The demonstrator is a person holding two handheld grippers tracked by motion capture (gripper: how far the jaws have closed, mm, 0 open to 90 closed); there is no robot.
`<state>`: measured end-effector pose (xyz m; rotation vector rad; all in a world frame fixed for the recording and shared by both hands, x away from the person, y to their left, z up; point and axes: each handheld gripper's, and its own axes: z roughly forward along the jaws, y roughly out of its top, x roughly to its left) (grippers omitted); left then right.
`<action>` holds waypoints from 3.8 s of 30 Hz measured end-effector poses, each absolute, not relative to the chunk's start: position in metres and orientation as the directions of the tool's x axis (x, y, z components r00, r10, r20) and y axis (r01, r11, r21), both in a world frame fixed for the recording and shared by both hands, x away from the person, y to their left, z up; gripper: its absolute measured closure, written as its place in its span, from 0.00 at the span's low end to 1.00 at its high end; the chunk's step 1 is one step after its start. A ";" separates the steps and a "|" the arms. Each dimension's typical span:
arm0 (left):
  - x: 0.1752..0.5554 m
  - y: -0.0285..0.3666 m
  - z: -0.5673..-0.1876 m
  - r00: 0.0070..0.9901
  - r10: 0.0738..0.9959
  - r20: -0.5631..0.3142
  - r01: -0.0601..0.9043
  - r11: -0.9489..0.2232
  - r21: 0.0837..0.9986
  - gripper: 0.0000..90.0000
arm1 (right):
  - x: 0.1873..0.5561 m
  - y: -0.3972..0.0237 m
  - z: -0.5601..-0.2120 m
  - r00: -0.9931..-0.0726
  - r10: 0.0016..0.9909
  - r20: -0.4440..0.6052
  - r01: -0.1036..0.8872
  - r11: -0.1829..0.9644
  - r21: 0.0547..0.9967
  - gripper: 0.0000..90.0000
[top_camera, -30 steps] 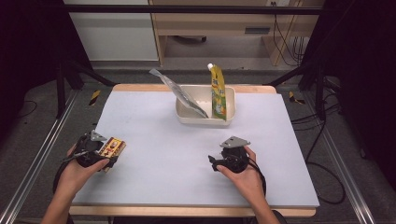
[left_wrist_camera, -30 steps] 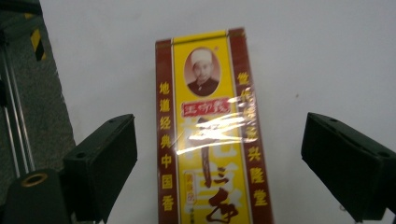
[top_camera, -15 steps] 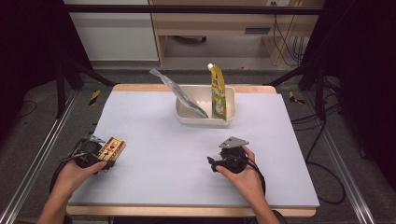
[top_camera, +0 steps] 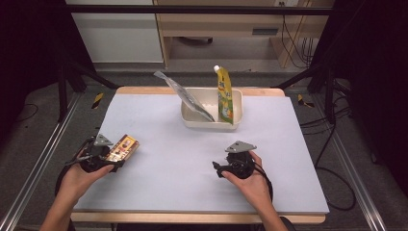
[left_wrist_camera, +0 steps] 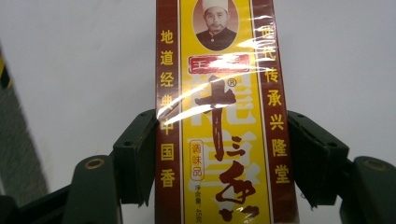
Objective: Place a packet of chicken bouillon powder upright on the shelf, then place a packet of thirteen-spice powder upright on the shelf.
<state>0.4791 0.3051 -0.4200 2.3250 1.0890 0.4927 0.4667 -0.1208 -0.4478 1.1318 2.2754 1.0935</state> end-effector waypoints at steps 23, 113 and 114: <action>0.480 0.174 -0.436 0.818 0.542 0.192 0.319 -0.706 0.633 0.35 | 0.481 -0.108 -0.418 -0.679 0.709 0.193 0.541 0.304 0.784 0.37; 0.474 0.177 -0.426 0.767 0.614 0.186 0.292 -0.592 0.751 0.10 | 0.505 -0.178 -0.331 -0.510 0.845 0.160 0.592 0.210 0.778 0.76; 0.473 0.183 -0.428 0.758 0.626 0.183 0.306 -0.588 0.749 0.10 | 0.506 -0.183 -0.327 -0.495 0.857 0.144 0.590 0.210 0.780 0.76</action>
